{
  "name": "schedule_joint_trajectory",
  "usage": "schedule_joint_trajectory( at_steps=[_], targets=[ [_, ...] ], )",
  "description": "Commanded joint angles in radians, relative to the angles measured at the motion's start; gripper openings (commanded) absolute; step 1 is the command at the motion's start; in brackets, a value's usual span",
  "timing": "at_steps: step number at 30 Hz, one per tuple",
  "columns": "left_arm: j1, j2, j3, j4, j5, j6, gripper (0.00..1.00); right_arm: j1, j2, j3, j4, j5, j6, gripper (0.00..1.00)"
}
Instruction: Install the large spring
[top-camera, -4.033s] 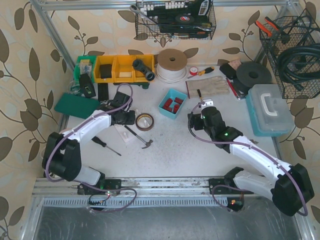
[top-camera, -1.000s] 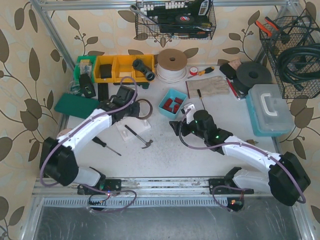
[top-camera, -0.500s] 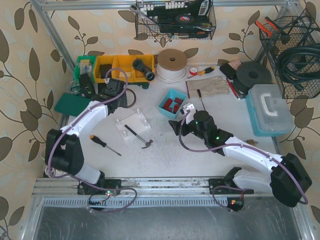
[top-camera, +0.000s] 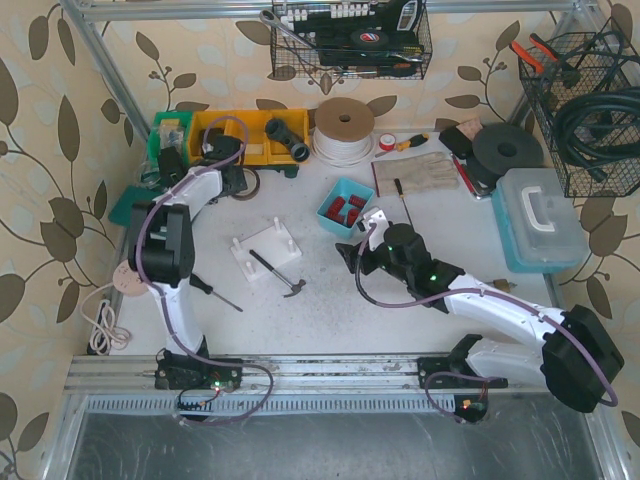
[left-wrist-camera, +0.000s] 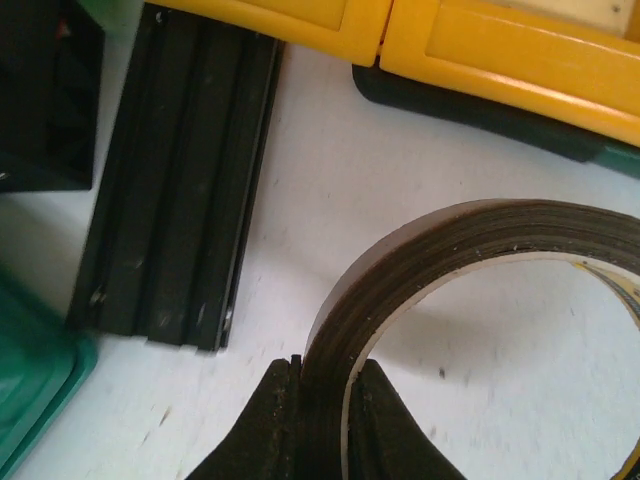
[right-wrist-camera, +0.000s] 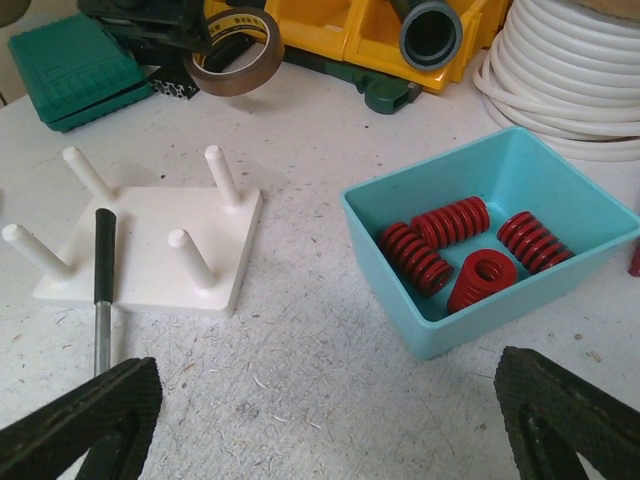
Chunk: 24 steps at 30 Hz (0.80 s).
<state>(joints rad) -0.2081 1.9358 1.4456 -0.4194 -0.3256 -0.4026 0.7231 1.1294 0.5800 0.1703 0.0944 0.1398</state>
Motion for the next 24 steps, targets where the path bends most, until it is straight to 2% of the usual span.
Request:
schedule_joint_trajectory(
  at_steps=[1,5,8,12,16,24],
  targets=[
    [0.019,0.11,0.145,-0.044,0.016,-0.029,0.0,0.009,0.005,0.019,-0.015,0.043,-0.013,0.9],
    [0.028,0.188,0.229,-0.084,0.029,-0.02,0.02,0.009,0.0,0.018,-0.015,0.051,-0.014,0.9],
    [0.031,0.211,0.27,-0.111,0.011,-0.007,0.25,0.009,0.0,0.018,-0.016,0.052,-0.016,0.9],
    [0.033,0.194,0.289,-0.143,-0.009,-0.006,0.35,0.01,0.003,0.021,-0.02,0.059,-0.017,0.9],
    [0.033,0.12,0.234,-0.131,0.025,-0.023,0.48,0.012,0.003,0.021,-0.021,0.063,-0.02,0.9],
    [0.015,-0.111,0.011,-0.076,0.128,-0.089,0.53,0.013,-0.003,0.021,-0.03,0.088,-0.019,0.9]
  ],
)
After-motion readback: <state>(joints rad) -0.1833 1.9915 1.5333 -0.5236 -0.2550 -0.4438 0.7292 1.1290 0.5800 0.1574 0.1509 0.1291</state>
